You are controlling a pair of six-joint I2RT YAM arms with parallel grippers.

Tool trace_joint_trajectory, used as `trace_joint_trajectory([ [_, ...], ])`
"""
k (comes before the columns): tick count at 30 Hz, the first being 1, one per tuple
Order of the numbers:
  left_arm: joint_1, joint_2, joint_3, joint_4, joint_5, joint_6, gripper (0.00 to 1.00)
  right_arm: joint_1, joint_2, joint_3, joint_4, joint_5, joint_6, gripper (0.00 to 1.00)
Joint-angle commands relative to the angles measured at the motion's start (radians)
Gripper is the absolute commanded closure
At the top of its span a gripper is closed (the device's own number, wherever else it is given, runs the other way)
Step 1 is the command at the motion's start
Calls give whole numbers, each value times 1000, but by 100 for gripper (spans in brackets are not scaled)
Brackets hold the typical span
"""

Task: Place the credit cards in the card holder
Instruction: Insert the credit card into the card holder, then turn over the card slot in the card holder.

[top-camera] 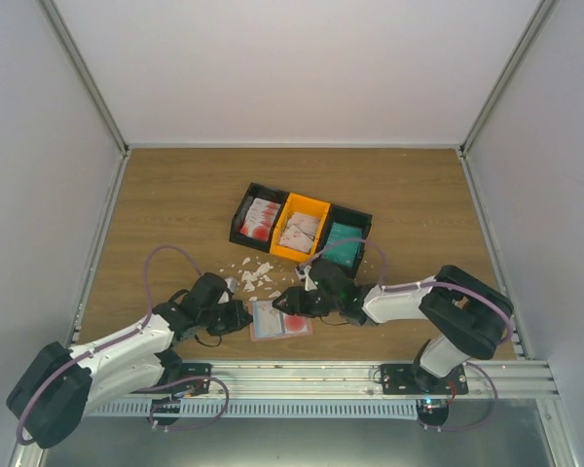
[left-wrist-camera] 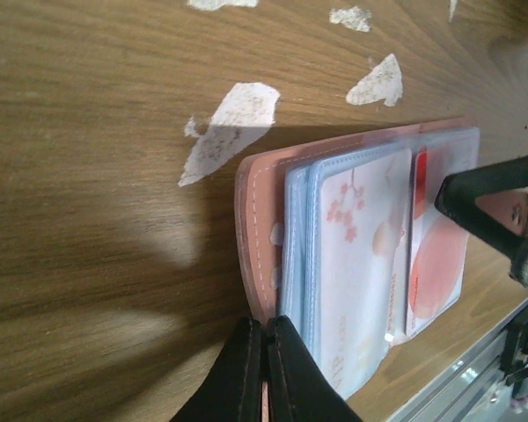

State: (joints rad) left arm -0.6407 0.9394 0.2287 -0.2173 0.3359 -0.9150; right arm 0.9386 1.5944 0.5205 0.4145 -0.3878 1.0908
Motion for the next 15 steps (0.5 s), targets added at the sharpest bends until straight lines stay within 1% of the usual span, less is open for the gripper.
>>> trace_joint_trajectory([
  [1,-9,1,48,-22,-21,35,93,28,-45,51,-177,131,-89,54],
  [3,-8,-5,63,-51,-48,34,87,46,-45,93,-255,167,-128,58],
  [6,-9,-33,82,-99,-86,23,67,73,-26,146,-339,210,-176,66],
  [7,-8,-46,86,-110,-90,21,64,80,-20,163,-366,223,-190,71],
  [9,-9,-59,92,-117,-92,16,61,93,-5,193,-407,248,-225,77],
  [11,-8,-62,92,-113,-83,12,62,106,9,220,-453,269,-250,81],
  [15,-8,-65,74,-57,-24,5,69,129,49,258,-511,286,-291,87],
])
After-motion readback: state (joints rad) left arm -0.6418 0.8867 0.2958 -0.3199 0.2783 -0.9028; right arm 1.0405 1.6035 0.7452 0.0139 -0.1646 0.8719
